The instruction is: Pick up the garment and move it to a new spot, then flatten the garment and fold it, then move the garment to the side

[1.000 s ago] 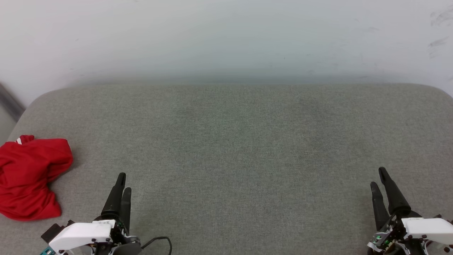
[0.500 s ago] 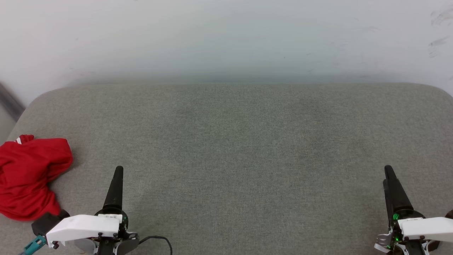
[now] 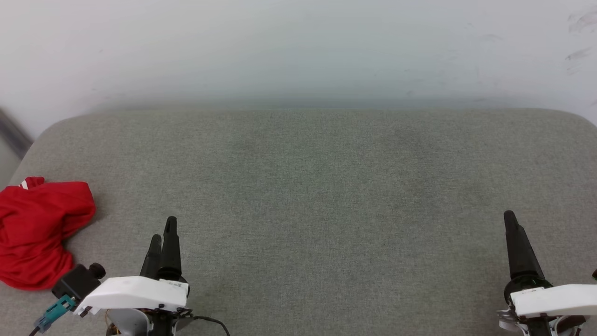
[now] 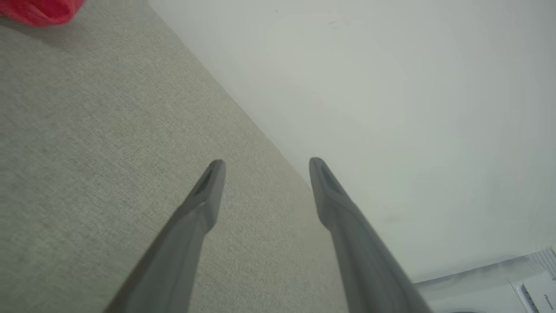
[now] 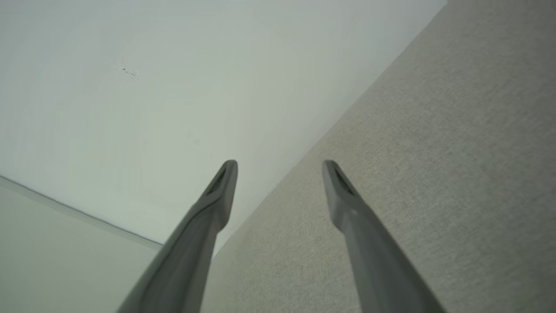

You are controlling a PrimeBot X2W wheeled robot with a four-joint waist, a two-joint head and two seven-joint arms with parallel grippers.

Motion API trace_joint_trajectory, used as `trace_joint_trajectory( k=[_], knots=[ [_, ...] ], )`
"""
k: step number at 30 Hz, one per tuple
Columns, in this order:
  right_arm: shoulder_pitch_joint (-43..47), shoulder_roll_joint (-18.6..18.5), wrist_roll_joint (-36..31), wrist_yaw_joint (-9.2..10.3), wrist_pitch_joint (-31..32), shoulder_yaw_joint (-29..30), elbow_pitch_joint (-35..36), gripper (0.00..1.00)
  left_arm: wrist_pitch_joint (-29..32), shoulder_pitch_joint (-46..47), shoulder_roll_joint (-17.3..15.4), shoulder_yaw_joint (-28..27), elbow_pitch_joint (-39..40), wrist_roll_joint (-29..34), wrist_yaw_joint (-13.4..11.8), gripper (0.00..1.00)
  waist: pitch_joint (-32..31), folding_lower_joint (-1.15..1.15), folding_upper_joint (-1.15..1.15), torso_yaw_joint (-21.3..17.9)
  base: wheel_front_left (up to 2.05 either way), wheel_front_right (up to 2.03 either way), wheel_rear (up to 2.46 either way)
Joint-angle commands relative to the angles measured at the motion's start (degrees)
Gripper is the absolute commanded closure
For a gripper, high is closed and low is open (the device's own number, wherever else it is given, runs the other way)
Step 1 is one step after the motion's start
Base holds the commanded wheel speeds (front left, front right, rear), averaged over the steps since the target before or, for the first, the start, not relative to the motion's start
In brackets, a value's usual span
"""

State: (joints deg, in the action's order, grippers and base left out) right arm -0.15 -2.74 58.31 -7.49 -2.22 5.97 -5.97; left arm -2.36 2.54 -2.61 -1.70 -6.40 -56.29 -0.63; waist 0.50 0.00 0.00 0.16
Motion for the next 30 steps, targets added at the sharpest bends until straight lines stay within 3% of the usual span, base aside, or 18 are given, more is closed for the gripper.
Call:
trace_joint_trajectory(
  k=[1, 14, 30],
  knots=[
    [-0.04, -0.22, -2.21, 0.00, -0.66, -0.18, 1.48, 0.00, -0.64, 0.14, -0.20, 0.56, 1.25, 2.73, -0.55, 0.00, 0.02, 0.00, 0.00, 0.00, 0.00, 0.00, 0.00],
    [1.75, -0.22, -18.81, 0.00, -3.16, -1.50, 3.29, 0.00, -3.15, -0.45, -1.57, 4.30, 1.36, 16.07, -3.58, 0.00, 0.32, 0.00, 0.00, 0.15, 0.00, 0.00, 0.00],
    [3.45, -0.23, -31.69, 0.00, -5.70, -2.22, 4.15, 0.00, -5.64, -1.28, -3.63, 8.81, 2.34, 26.10, -7.00, 0.00, 0.21, 0.00, 0.00, 0.30, 0.00, 0.00, 0.00]
  ],
)
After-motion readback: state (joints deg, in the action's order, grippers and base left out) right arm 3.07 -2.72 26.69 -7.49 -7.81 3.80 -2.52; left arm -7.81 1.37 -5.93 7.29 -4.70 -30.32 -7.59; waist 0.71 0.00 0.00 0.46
